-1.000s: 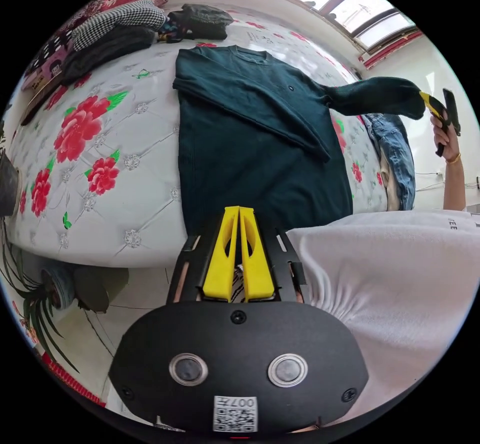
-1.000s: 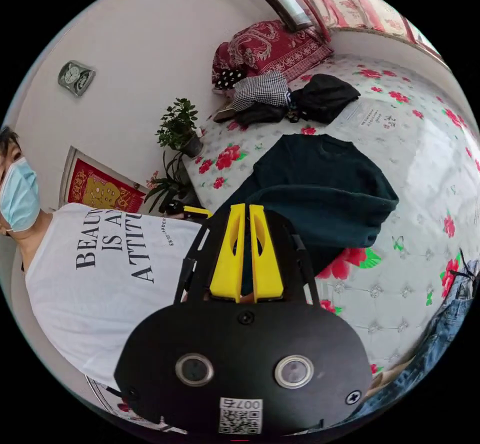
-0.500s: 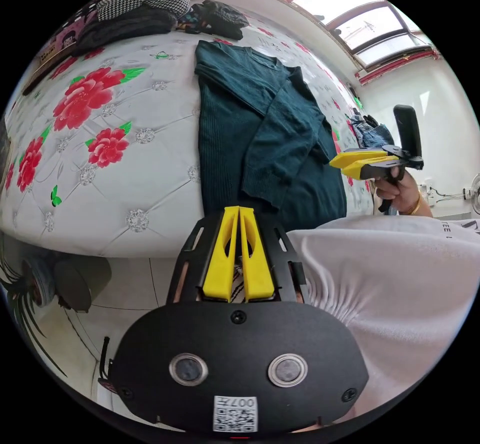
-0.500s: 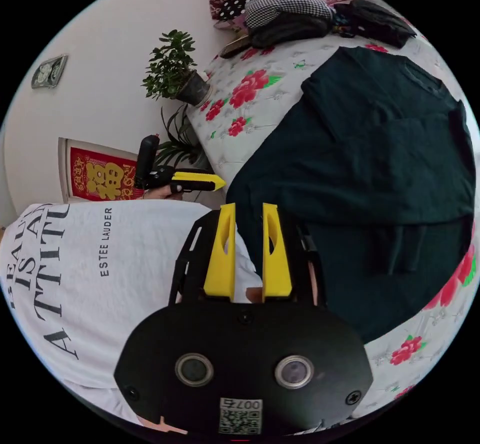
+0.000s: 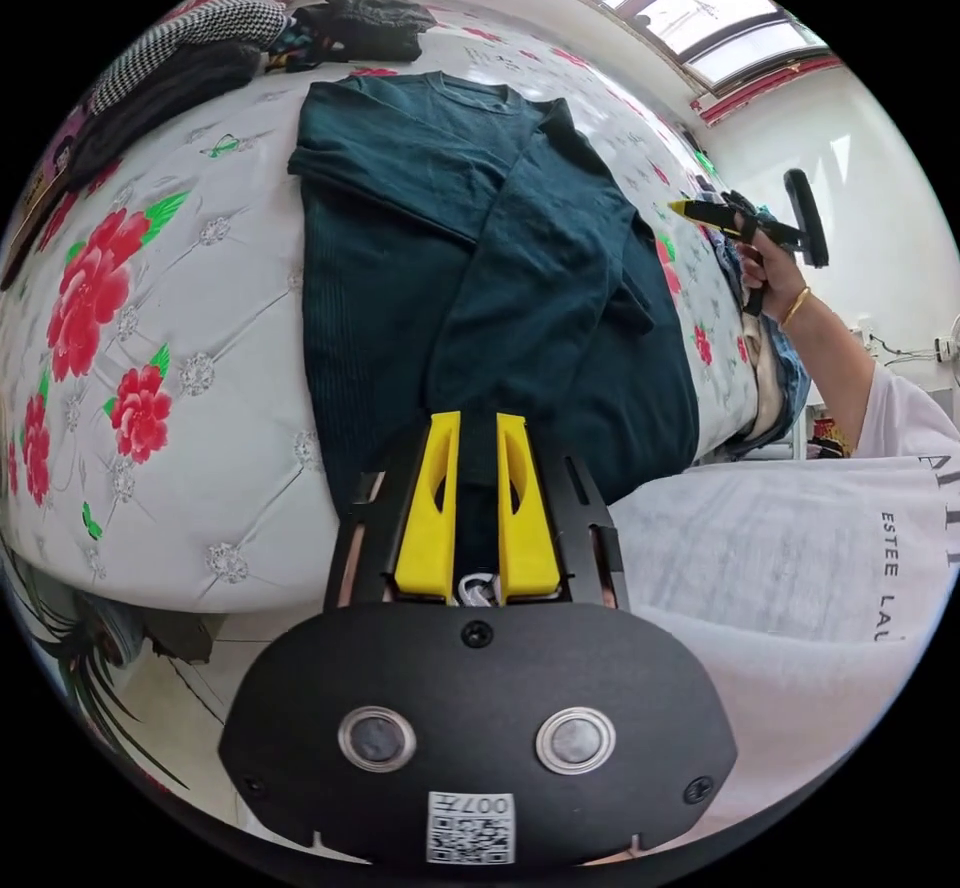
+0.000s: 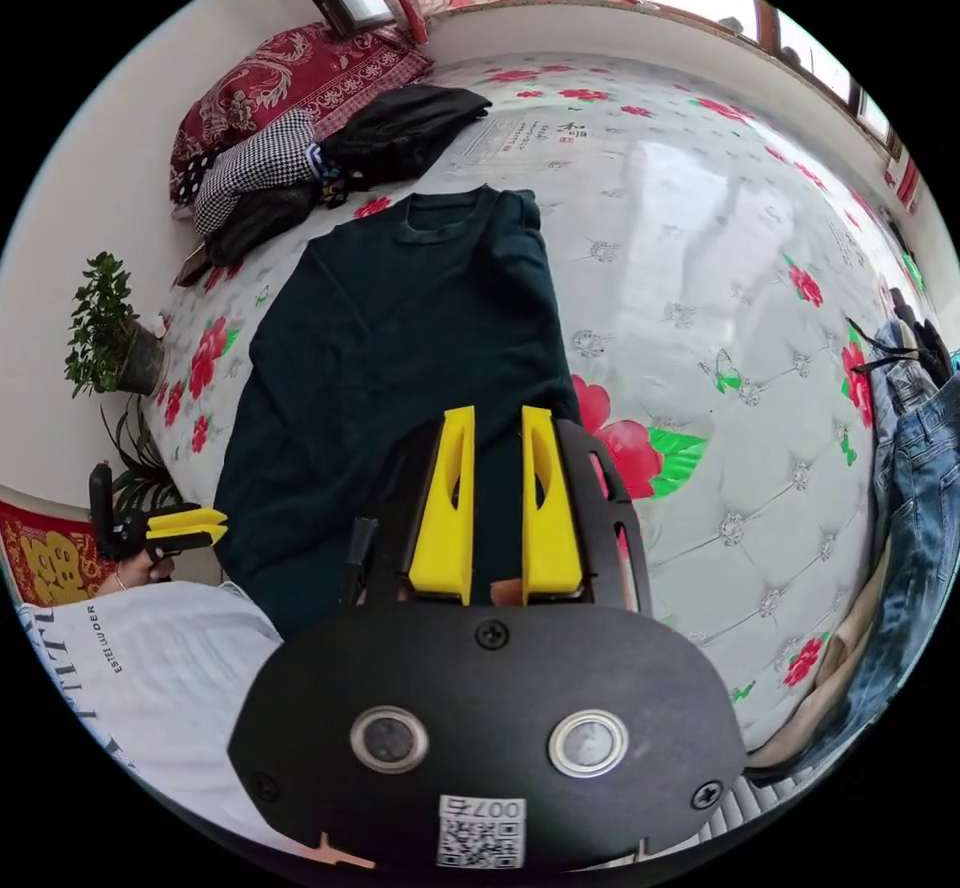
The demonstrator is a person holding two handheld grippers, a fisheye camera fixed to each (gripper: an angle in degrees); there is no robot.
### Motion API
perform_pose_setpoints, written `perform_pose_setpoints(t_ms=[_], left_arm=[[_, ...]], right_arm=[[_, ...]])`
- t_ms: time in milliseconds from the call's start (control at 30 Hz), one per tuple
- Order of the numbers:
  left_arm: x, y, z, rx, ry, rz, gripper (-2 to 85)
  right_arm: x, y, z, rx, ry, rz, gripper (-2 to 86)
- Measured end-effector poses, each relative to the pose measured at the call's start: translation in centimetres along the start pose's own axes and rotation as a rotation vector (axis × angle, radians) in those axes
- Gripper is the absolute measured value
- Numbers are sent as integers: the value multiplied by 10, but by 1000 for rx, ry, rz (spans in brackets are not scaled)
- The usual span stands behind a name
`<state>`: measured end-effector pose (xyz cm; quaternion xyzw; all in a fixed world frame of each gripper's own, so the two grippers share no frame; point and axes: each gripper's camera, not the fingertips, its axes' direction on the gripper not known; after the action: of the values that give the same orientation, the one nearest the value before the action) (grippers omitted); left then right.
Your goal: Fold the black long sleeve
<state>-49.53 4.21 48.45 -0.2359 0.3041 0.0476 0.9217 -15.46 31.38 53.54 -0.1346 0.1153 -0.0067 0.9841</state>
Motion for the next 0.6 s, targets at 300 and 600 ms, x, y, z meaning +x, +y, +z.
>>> perform_pose_setpoints(t_ms=[300, 600], left_arm=[[18, -38, 9, -64, -83, -54, 61], [19, -78, 25, -158, -97, -54, 54]], right_arm=[[-15, -13, 79, -137, 192, -223, 7], [-16, -52, -1, 79, 126, -211, 17]])
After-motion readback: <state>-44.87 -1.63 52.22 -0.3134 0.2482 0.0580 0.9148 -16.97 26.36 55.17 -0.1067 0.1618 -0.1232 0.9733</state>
